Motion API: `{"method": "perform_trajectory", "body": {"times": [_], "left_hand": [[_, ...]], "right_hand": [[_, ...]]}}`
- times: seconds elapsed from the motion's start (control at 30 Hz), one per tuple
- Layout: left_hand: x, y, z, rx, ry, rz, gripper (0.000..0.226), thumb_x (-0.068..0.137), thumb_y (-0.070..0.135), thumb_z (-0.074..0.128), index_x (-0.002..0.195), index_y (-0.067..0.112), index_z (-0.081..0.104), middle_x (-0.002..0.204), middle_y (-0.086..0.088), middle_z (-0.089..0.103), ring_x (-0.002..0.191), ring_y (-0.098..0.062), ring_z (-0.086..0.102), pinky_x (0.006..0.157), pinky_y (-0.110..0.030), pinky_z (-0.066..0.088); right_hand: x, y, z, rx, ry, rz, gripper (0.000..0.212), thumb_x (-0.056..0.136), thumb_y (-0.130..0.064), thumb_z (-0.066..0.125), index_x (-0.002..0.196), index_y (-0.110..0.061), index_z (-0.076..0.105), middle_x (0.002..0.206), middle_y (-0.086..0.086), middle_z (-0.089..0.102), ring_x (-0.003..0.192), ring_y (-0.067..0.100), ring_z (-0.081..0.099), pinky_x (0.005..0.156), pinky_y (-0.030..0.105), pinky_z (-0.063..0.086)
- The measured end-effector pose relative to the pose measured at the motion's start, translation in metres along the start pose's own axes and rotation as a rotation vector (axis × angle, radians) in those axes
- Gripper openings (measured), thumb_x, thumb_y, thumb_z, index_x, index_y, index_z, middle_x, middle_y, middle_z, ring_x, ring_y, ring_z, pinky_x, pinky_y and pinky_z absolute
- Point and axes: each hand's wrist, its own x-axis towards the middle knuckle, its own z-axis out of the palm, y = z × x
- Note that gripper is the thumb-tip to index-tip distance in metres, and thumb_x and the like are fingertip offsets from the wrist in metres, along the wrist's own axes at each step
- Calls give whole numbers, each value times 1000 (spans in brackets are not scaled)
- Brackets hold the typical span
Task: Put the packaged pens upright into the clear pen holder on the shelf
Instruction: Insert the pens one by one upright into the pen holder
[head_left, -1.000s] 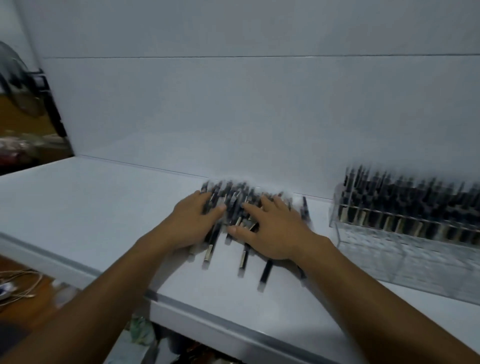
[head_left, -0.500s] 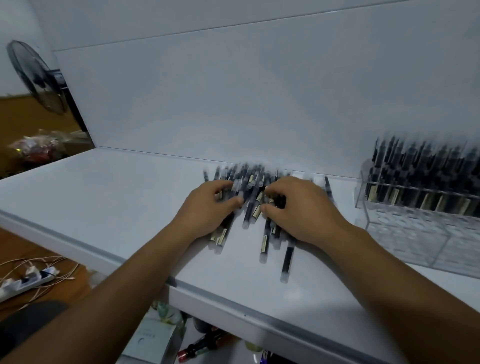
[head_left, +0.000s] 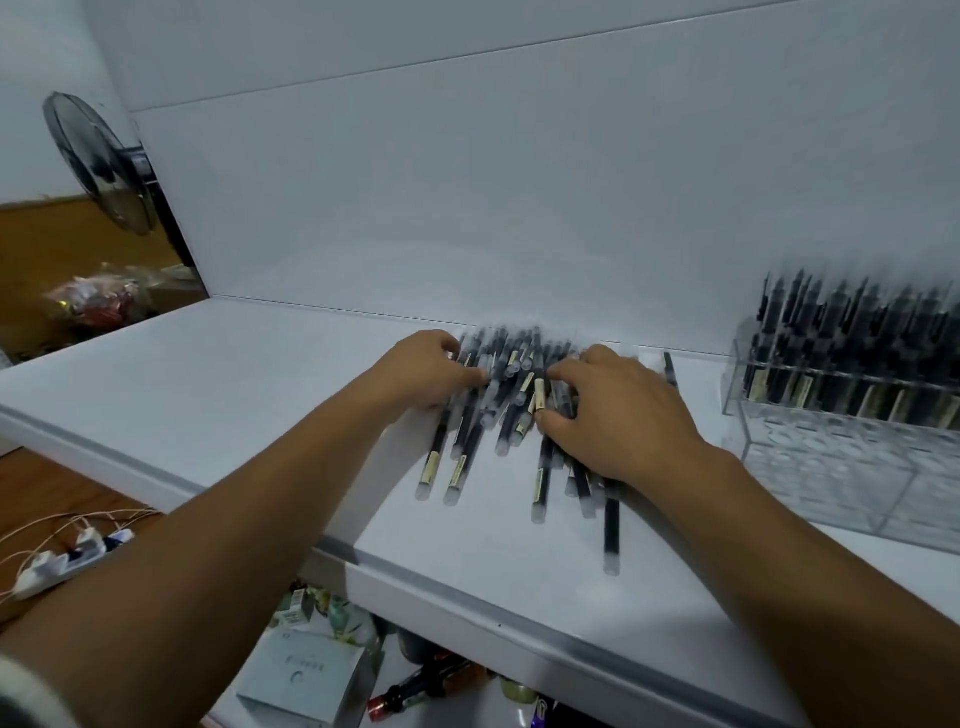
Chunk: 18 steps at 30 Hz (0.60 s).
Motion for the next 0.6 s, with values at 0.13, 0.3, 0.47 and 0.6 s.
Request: {"method": "perform_trajectory", "body": {"times": [0.13, 0.3, 0.47, 0.6], "left_hand": [[11, 6, -1, -93, -20, -66, 28, 79, 29, 79, 90, 15, 56, 78, -7, 53, 72, -21, 49, 66, -28, 46], [25, 0, 1, -167, -28, -128, 53, 70, 33, 84, 102, -5, 67, 81, -10, 61, 68, -23, 54, 75, -36, 54], [30, 13, -2, -52, -65, -128, 29, 80, 30, 77, 76, 7, 60, 65, -4, 59, 49, -14, 52, 58, -23, 49], [32, 28, -1, 11, -125, -129, 26, 84, 30, 71, 72, 11, 58, 61, -1, 58, 45, -13, 52, 50, -19, 44]], "right_hand": [[0, 0, -3, 80, 37, -6, 37, 93, -33, 53, 130, -31, 57, 108, -5, 64, 98, 20, 60, 79, 32, 47], [0, 2, -2, 242, 72, 44, 40, 93, -28, 55, 133, -31, 54, 95, -7, 67, 95, 17, 60, 83, 34, 51], [3, 2, -1, 384, 116, 92, 39, 92, -25, 56, 131, -27, 55, 92, -9, 67, 93, 15, 61, 86, 35, 51], [2, 3, -1, 428, 133, 109, 36, 93, -25, 56, 129, -27, 55, 89, -10, 65, 89, 14, 59, 84, 34, 50]]}}
